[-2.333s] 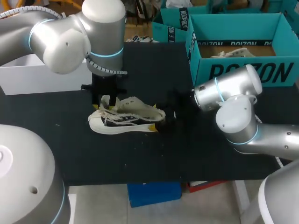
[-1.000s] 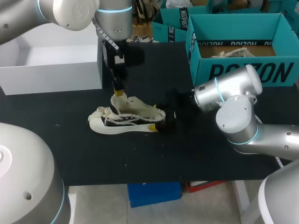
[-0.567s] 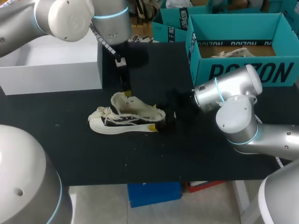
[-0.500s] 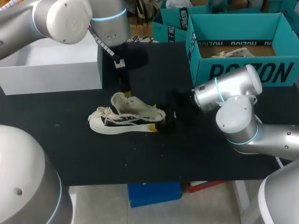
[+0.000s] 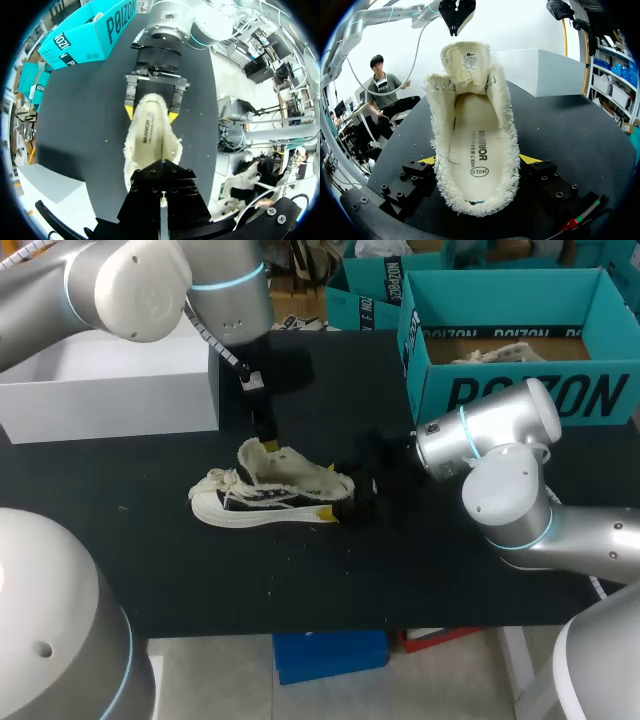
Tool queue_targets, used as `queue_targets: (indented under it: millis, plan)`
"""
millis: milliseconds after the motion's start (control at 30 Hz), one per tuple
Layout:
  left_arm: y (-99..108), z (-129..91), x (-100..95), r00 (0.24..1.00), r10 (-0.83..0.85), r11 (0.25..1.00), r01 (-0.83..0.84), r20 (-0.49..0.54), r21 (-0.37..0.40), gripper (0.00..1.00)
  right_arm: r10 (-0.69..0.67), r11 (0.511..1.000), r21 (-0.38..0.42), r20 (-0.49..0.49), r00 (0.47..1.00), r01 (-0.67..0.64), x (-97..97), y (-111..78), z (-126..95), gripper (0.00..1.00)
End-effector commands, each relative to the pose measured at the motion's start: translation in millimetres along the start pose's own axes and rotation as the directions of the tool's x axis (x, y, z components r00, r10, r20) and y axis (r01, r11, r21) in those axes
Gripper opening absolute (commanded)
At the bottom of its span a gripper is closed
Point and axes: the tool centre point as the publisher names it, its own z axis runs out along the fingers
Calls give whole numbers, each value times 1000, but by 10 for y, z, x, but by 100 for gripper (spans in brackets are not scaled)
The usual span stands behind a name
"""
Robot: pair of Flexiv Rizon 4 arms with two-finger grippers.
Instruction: Take the shoe out of the shoebox, open the shoe tongue, remove and reinsert the insole, then place the shoe into the shoebox
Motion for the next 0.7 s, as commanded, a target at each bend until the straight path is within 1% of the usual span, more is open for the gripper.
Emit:
queue_targets:
  millis: [33, 167, 333, 533, 700]
  plan:
    - [-105, 155, -64, 999, 47, 999, -47, -11, -10, 0, 1, 1000, 1, 0, 1000, -1, -4, -5, 5, 0]
    - [-179, 236, -110, 994, 95, 995, -96, -48, -15, 0, 1, 1000, 1, 0, 1000, -1, -4, -5, 5, 0]
    - [-228, 326, -185, 992, 108, 993, -110, -59, -33, 0, 1, 1000, 1, 0, 1000, -1, -4, -5, 5, 0]
    - [-193, 488, -267, 991, 104, 993, -108, -81, -56, 0, 1, 1000, 1, 0, 1000, -1, -4, -5, 5, 0]
    - [-147, 617, -281, 989, 102, 993, -108, -103, -52, 0, 1, 1000, 1, 0, 1000, -1, -4, -5, 5, 0]
